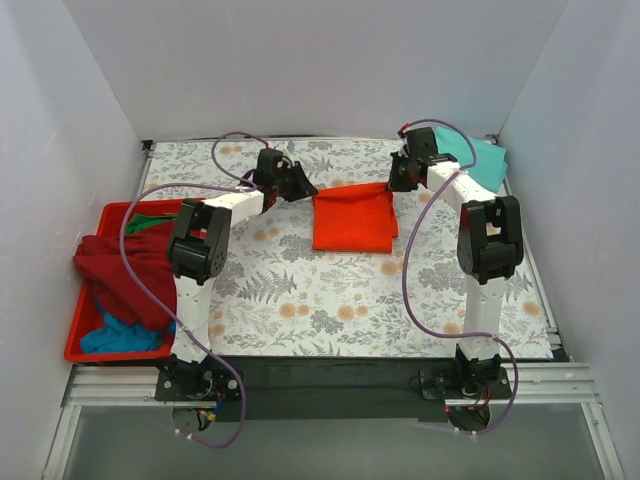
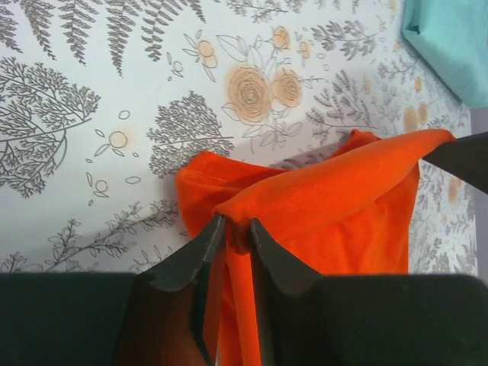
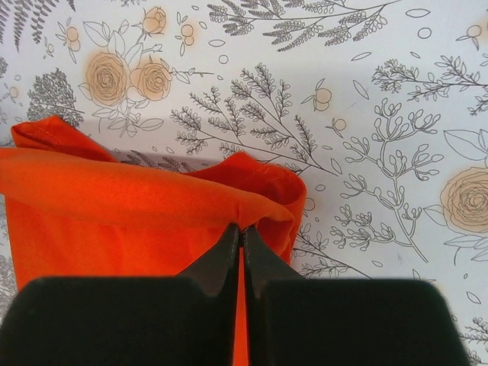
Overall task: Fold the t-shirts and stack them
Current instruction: Fold the tshirt
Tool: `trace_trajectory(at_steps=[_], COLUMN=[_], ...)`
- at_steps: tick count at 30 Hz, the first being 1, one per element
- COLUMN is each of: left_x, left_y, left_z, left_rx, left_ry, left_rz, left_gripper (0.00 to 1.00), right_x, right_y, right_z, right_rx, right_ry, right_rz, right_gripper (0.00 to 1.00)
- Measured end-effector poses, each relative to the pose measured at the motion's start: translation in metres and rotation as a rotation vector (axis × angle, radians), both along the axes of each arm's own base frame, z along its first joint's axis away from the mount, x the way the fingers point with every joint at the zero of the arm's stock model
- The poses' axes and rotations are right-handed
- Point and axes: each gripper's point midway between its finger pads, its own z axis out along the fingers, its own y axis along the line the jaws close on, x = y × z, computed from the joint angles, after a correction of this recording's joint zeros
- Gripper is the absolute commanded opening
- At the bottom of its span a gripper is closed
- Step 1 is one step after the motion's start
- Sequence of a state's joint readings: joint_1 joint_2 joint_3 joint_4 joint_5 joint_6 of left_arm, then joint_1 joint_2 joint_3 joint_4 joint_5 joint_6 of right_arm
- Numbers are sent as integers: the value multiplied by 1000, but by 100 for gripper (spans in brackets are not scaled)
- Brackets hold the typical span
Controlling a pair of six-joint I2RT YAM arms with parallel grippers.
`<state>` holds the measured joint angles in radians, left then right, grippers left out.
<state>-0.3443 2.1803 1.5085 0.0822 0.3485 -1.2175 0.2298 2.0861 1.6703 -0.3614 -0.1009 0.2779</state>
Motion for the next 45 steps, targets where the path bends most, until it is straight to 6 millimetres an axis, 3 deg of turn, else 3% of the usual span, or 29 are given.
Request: trace_trajectory(at_steps=[1, 2, 3, 4, 5, 10, 13, 21, 25, 29, 32, 41, 45], left_x=[2, 4, 6, 10, 13, 15, 7, -41, -55, -64, -70, -73, -74], left_y=[0, 2, 2, 3, 4, 13, 19, 26, 24, 23, 23, 20, 17], left_z=[-6, -11, -13, -15, -16, -20, -20, -3, 1, -8, -15, -14, -14], left_rx=[5, 11, 17, 19, 27, 68, 83, 62, 44, 43, 48, 32, 20], left_ry=[8, 18, 23, 26, 24, 35, 40, 38, 26, 41, 58, 60, 63], left_rz=[-2, -2, -1, 5, 11, 49, 57, -4, -46, -72, -80, -100, -114], left_gripper=[32, 48, 54, 69, 71, 72, 72, 70, 68, 67, 67, 62, 53], right_x=[0, 0, 1, 2, 2, 3, -3, -41, -63, -86, -97, -100, -93], right_y=[0, 0, 1, 1, 1, 1, -1, -9, -16, -24, -27, -28, -30], right_z=[-3, -6, -8, -8, -8, -4, 3, 37, 18, -13, -22, -23, -26], right_rx=[3, 8, 14, 14, 16, 14, 11, 57, 125, 176, 217, 303, 331], right_ry=[9, 18, 25, 24, 23, 12, 2, -50, -13, 65, 96, 77, 61], right_rz=[1, 2, 2, 7, 15, 35, 44, 103, 126, 133, 142, 174, 178], right_gripper=[21, 45, 56, 65, 78, 93, 98, 98, 98, 98, 98, 98, 98])
